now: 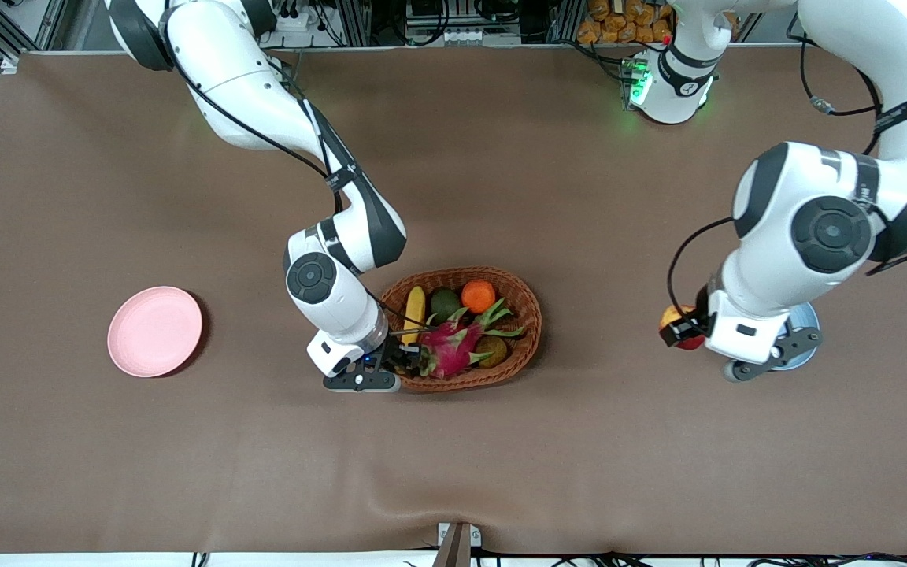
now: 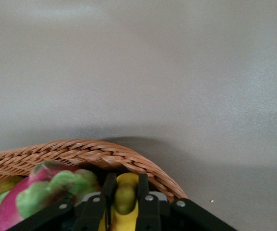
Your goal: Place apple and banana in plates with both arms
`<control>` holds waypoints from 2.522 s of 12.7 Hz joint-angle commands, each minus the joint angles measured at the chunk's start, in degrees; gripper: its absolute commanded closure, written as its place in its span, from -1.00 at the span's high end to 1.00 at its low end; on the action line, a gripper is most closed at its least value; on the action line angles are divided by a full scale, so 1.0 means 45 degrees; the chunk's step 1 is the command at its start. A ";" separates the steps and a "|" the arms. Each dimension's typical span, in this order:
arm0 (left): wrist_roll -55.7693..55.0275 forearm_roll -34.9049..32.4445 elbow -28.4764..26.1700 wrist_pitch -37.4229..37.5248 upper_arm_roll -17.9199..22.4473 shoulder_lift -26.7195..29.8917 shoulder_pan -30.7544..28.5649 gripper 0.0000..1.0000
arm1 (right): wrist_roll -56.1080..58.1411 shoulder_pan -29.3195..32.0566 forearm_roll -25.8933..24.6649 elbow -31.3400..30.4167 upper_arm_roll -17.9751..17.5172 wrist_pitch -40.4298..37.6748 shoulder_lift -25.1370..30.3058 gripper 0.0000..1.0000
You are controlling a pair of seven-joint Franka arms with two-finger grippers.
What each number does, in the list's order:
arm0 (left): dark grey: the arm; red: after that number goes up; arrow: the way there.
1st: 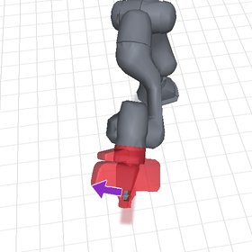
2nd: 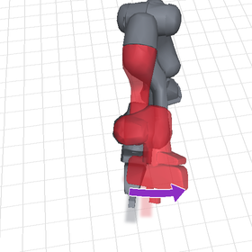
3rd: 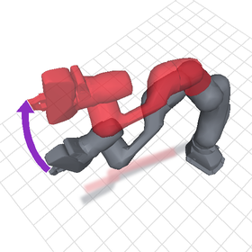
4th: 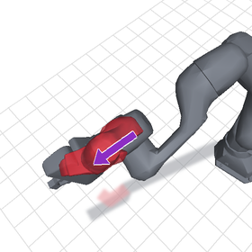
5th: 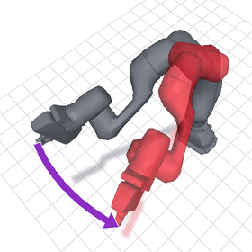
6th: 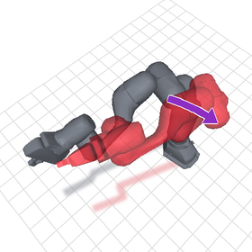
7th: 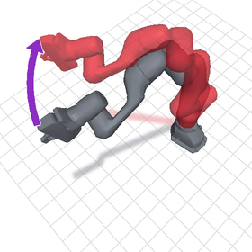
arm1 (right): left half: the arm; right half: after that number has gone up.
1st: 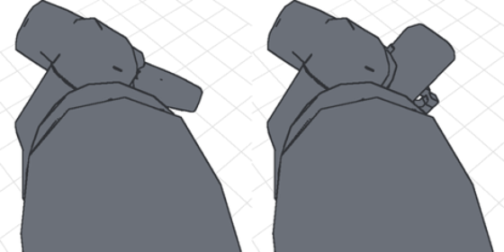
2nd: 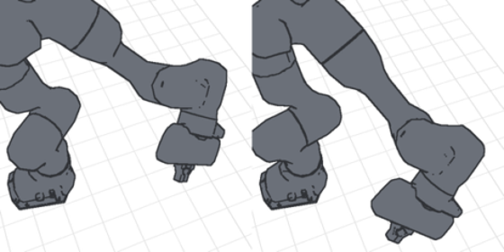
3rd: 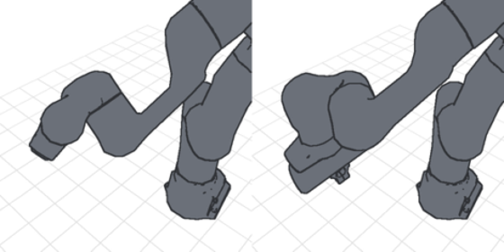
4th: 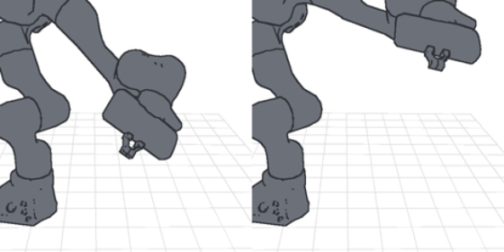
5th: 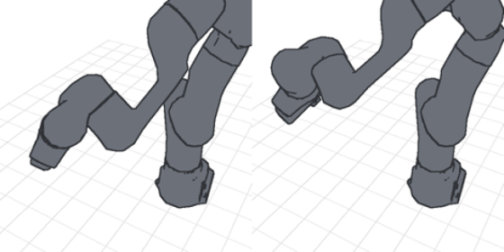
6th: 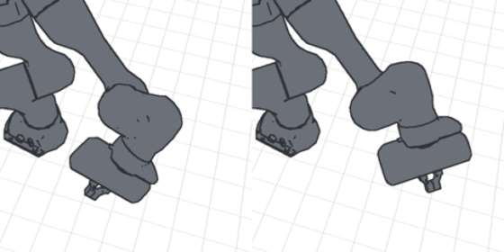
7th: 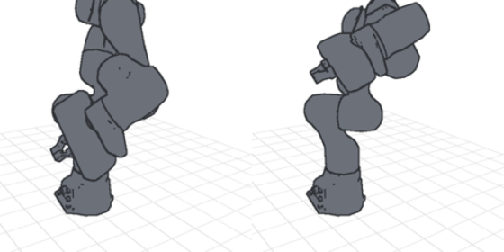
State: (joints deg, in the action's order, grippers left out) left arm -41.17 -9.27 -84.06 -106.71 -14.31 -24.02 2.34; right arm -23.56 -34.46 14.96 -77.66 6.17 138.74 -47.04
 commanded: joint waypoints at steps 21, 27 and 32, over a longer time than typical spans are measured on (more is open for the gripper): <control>0.4031 0.0419 -0.1359 0.0218 -0.0043 -0.1244 -0.4717 -1.00 | 0.8468 0.5447 0.0231 0.0443 0.0035 -0.6299 0.1957 -0.95; 0.4597 0.0477 -0.1281 -0.0485 -0.0043 -0.2396 -0.5578 -1.00 | 1.4348 0.7967 0.0231 0.0014 0.0035 -0.6592 0.1821 -0.95; 0.4578 0.0497 -0.1339 -0.0486 -0.0043 -0.2612 -0.5558 -1.00 | 1.6543 0.8655 0.0270 -0.0555 0.0015 -0.6612 0.1626 0.58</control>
State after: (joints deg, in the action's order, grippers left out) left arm -21.34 -7.95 -90.16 -108.93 -14.30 -36.06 -22.47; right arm 48.90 4.28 15.01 -78.74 7.28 108.98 -40.79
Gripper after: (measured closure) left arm 0.278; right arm 0.736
